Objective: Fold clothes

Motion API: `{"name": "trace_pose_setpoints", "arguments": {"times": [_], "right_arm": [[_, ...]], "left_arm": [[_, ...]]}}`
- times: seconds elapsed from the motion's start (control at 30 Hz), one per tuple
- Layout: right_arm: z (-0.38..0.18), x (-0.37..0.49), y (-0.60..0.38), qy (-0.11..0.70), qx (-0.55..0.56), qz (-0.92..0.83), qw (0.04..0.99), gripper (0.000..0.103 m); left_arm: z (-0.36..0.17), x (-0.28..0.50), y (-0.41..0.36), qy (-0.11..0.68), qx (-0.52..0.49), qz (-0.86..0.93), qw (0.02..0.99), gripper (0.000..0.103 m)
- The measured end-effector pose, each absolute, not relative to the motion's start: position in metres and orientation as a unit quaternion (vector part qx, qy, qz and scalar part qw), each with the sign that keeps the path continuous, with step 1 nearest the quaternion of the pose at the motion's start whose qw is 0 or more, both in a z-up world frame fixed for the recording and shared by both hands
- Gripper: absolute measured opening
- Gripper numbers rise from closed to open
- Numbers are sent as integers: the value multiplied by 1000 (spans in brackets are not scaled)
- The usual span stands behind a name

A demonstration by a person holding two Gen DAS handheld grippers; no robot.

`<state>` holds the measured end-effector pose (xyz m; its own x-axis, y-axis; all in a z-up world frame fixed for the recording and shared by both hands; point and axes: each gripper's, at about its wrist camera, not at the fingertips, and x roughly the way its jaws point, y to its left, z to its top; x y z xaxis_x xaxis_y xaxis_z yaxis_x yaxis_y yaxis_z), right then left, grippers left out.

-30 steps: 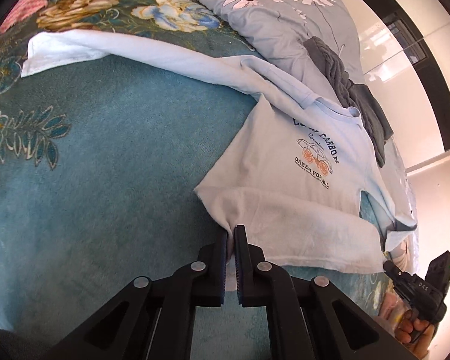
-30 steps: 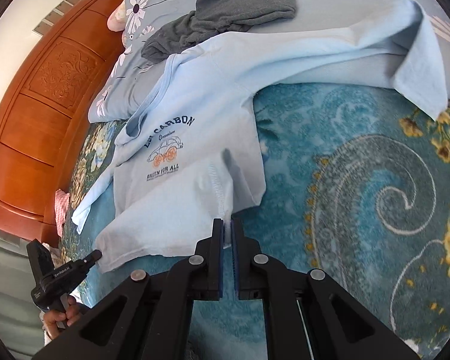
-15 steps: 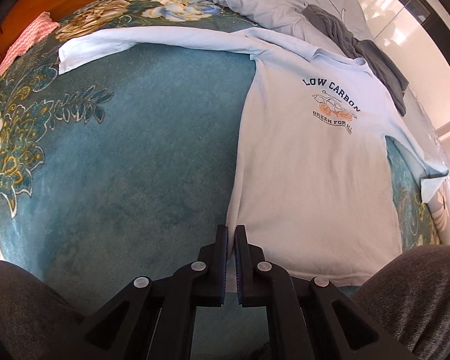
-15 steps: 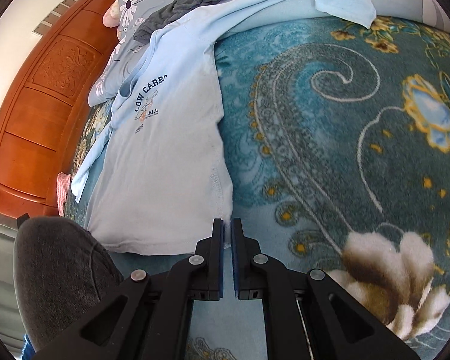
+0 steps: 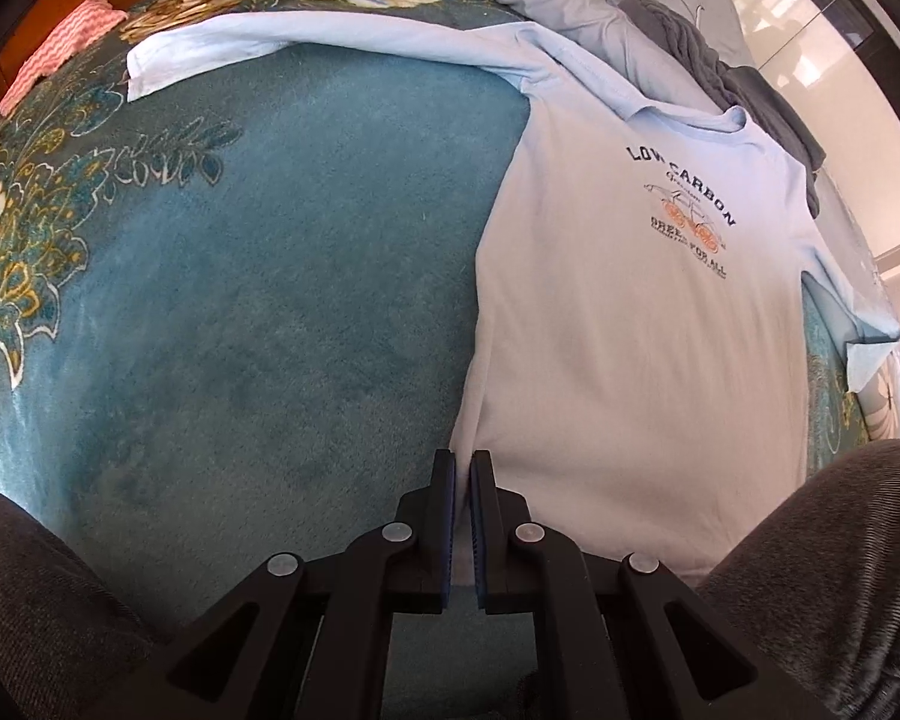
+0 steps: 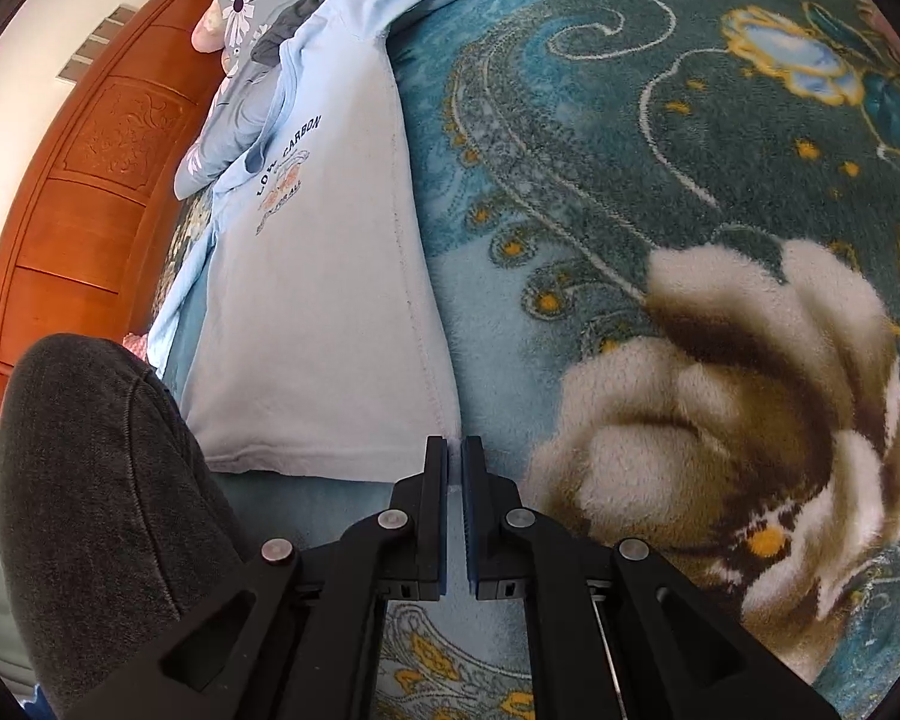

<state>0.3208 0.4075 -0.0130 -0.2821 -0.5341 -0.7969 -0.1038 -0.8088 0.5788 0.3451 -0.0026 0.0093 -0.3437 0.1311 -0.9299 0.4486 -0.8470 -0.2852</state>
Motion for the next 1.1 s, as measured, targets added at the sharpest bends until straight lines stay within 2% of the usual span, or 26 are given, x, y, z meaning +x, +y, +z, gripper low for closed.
{"name": "trace_pose_setpoints", "arguments": {"times": [0.1,0.33,0.43,0.53,0.6,0.77,1.0,1.1], "right_arm": [[-7,315,404,-263,590,-750,142,6],[19,299,411,-166,581,-793,78,8],[26,283,408,-159,572,-800,82,8],[24,266,396,-171,568,-798,105,8],[20,256,384,-177,568,-796,111,8],[14,245,377,-176,585,-786,99,8],[36,228,371,-132,608,-780,68,8],[39,214,364,-118,617,-777,46,8]], "left_arm": [[20,346,-16,290,544,-782,93,9],[73,359,-63,370,464,-796,123,10],[99,364,-99,402,421,-798,158,18],[119,371,-141,430,392,-787,205,35],[128,372,-169,438,380,-781,234,36],[104,365,-227,440,393,-751,297,38],[30,342,-289,580,356,-679,277,38],[6,313,-315,614,347,-653,277,39]]}}
